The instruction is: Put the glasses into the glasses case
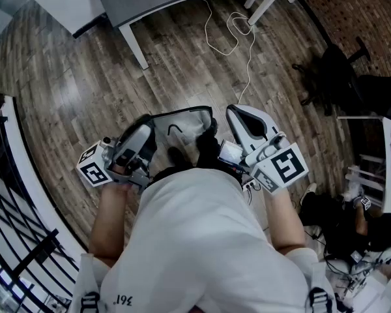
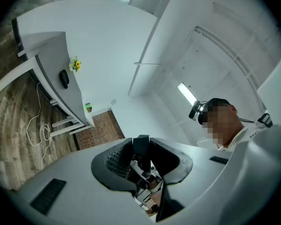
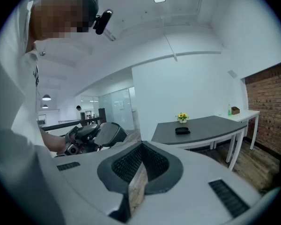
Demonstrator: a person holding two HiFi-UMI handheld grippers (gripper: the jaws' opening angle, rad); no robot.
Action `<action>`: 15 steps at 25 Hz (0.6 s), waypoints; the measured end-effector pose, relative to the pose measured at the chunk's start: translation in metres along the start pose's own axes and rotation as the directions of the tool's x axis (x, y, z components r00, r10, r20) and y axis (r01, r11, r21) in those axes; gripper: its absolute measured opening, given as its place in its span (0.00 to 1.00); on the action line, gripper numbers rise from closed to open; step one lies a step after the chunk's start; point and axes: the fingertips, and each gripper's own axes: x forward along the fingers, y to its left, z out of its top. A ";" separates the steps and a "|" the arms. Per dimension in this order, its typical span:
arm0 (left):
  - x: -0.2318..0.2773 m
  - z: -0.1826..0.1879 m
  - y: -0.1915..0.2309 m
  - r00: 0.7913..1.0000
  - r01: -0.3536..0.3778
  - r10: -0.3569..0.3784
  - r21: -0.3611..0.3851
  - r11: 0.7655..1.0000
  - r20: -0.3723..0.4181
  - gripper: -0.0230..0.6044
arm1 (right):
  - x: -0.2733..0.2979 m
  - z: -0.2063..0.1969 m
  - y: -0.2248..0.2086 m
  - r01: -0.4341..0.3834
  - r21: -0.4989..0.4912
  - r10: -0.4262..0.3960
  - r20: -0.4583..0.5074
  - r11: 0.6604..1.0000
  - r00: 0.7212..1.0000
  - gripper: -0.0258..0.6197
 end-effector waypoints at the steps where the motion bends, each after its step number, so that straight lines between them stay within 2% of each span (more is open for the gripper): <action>1: 0.001 0.001 0.000 1.000 0.003 -0.003 0.002 1.000 -0.003 0.23 | 0.000 0.001 0.000 0.006 -0.016 -0.006 -0.001 1.000 1.000 0.05; 10: 0.007 0.004 -0.004 1.000 0.016 -0.016 0.018 1.000 -0.017 0.23 | -0.001 0.011 -0.009 0.050 -0.123 -0.051 -0.007 0.991 0.999 0.05; 15: 0.013 -0.004 -0.004 1.000 0.009 -0.009 0.018 1.000 -0.026 0.23 | -0.008 0.008 -0.011 0.011 -0.128 -0.013 -0.014 0.992 1.000 0.06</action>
